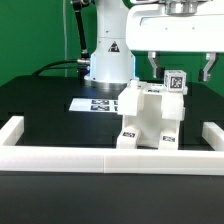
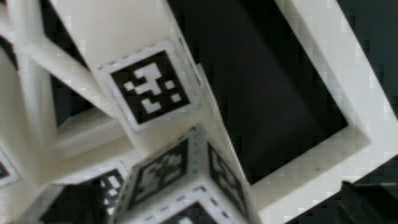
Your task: Assemble chair
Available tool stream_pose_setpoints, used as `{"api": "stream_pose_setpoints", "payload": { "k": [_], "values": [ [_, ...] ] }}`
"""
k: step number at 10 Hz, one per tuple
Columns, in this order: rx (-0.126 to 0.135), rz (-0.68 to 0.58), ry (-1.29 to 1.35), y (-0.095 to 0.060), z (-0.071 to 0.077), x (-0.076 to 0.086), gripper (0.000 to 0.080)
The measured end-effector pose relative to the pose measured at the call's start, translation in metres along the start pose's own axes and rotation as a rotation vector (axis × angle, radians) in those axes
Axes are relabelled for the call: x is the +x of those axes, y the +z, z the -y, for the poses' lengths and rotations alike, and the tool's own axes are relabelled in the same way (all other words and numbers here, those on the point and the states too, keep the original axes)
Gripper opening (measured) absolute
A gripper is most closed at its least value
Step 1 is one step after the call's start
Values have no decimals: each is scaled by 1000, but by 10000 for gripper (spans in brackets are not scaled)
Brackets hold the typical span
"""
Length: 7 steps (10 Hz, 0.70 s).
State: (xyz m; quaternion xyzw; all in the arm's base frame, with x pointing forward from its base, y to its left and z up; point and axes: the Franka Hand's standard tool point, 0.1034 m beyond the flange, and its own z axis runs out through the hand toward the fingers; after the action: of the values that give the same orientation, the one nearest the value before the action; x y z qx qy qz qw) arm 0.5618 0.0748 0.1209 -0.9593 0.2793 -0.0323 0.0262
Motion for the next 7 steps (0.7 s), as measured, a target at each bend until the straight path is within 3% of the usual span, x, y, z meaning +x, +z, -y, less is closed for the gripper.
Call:
{"api": "stream_pose_setpoints", "payload": {
  "k": [7],
  "values": [
    [-25, -5, -462, 0, -7, 5, 649]
  ]
}}
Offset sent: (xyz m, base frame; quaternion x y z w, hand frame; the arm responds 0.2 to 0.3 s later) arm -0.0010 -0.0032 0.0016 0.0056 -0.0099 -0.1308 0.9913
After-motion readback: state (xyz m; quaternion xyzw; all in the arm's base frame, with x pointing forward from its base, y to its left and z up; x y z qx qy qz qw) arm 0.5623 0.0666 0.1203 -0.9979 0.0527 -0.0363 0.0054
